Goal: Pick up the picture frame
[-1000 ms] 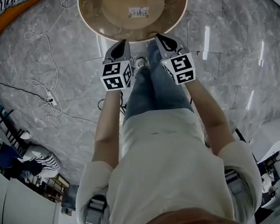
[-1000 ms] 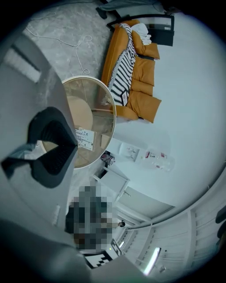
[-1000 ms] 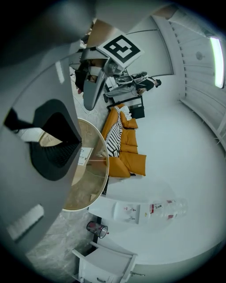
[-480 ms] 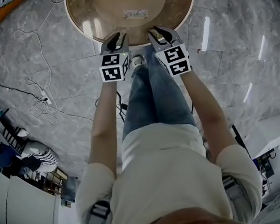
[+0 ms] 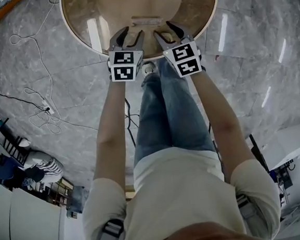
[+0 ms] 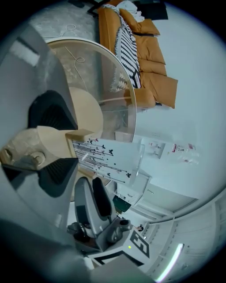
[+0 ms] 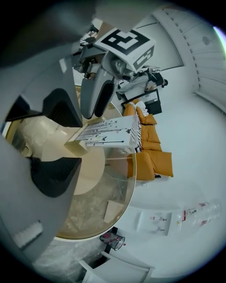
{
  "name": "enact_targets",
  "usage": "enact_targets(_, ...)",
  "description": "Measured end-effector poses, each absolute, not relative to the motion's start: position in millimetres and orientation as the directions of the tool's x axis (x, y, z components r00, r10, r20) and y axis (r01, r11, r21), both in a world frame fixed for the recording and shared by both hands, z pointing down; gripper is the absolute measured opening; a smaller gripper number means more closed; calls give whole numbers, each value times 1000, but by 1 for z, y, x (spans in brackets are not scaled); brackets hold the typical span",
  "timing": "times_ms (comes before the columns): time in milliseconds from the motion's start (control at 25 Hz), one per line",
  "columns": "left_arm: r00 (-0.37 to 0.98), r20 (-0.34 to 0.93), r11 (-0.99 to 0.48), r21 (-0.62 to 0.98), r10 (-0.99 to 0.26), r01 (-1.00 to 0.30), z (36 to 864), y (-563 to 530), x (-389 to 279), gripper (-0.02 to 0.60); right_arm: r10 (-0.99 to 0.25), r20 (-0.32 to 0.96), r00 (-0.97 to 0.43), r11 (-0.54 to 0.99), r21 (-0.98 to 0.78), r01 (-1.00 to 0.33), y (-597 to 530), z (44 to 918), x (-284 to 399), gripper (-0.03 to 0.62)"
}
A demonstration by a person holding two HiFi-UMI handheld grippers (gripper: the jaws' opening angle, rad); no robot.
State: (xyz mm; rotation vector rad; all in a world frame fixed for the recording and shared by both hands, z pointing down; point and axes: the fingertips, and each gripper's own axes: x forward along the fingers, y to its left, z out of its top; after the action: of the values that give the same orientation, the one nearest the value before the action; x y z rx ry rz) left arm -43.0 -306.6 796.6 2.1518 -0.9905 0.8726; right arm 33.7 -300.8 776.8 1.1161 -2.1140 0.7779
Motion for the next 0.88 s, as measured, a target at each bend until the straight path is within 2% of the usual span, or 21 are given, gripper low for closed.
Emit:
enact_targets(200, 504, 771, -585, 216, -390, -782, 815, -317, -41, 189, -481, 748, -457, 495, -199, -846, -309, 796, 26, 227)
enact_targets(440, 517, 774, -647, 188, -365, -739, 824, -319, -32, 189, -485, 746, -456, 502, -189, -844, -316, 804, 21, 183)
enact_targets(880, 519, 761, -616, 205, -389, -761, 813, -315, -28, 186, -498, 762, -414, 465, -168, -869, -310, 802, 28, 175)
